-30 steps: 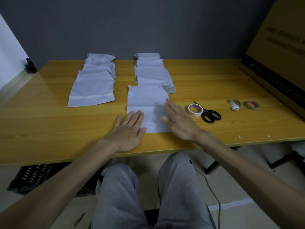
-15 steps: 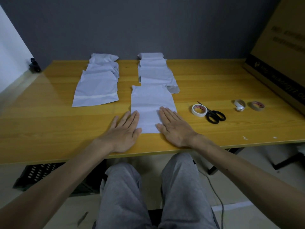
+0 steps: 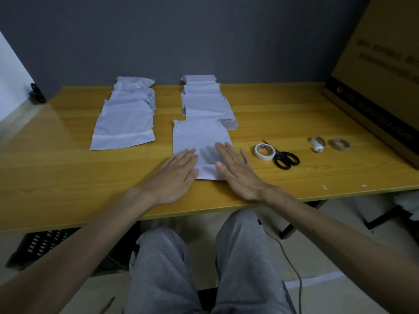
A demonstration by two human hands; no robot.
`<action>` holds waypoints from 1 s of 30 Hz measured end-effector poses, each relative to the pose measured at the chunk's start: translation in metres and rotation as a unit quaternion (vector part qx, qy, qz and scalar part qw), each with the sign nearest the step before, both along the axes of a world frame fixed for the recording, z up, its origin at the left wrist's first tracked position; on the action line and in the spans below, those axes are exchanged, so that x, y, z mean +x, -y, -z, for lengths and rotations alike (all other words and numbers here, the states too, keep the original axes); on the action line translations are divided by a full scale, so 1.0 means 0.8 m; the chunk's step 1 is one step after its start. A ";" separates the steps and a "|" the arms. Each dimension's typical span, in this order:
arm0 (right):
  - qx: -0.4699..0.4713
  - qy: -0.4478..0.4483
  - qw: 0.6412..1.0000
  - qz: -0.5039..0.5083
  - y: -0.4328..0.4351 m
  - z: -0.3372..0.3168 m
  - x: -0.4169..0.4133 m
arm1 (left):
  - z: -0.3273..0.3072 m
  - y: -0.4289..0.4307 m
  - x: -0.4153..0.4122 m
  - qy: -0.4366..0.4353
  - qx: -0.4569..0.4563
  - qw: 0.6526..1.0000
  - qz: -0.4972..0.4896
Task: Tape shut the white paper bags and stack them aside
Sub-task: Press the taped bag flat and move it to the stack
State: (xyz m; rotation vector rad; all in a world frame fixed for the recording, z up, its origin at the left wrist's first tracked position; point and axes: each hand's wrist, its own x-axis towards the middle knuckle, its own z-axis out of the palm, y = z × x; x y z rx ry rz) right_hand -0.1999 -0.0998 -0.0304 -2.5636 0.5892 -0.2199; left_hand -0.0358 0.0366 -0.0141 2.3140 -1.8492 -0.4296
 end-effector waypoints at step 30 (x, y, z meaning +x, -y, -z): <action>0.021 0.053 0.998 -0.003 0.044 -0.096 -0.027 | -0.031 0.036 -0.035 -0.140 -0.332 0.933 0.004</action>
